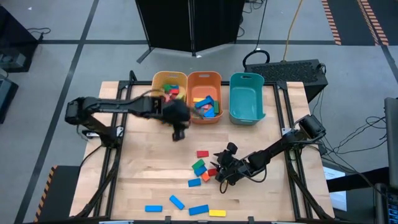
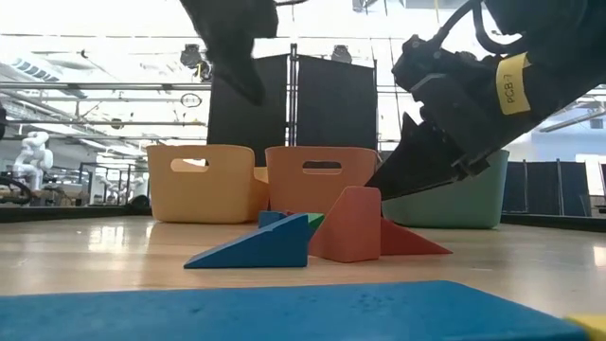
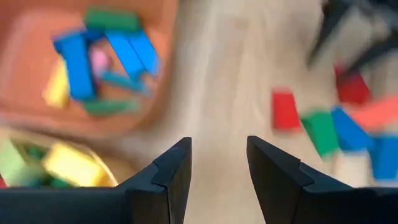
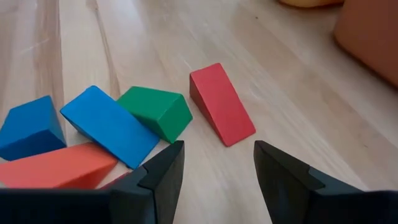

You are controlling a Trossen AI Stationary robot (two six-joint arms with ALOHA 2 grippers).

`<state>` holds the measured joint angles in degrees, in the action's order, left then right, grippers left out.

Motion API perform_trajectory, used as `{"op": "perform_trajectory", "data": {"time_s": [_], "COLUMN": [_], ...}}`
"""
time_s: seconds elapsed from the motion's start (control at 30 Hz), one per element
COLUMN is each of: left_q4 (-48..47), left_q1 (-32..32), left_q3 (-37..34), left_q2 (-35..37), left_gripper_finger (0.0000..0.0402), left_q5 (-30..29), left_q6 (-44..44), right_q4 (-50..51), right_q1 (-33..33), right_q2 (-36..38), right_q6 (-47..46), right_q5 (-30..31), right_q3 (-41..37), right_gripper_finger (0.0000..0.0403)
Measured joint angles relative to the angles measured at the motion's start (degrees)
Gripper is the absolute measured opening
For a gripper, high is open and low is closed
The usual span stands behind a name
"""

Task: Sort blocks by size
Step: Put the blue rectangle block into the orange bin

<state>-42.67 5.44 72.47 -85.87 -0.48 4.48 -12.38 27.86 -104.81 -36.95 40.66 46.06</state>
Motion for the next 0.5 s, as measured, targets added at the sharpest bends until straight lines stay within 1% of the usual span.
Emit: {"op": "perform_trajectory", "data": {"time_s": [0.23,0.37,0.5], "left_q4": [-7.94,-8.35,-8.93], "left_q1": [-15.42,-22.70,-28.37], "left_q3": [-0.81,-0.85,-0.85], "left_q2": [0.94,0.92,0.92], "left_gripper_finger": [0.0155,0.0155,0.0155], "left_q5": [-4.75,-8.13,-9.45], "left_q6": [13.03,19.68,25.76], "right_q4": [0.06,-0.28,-0.78], "right_q1": [-0.42,-1.36,-2.44], "right_q2": [0.00,0.00,0.00], "right_q6": [2.89,4.64,6.13], "right_q5": [0.11,0.01,-0.14], "right_q3": [0.00,0.00,0.00], "right_gripper_finger": [0.0180,0.0180,0.0180]}}
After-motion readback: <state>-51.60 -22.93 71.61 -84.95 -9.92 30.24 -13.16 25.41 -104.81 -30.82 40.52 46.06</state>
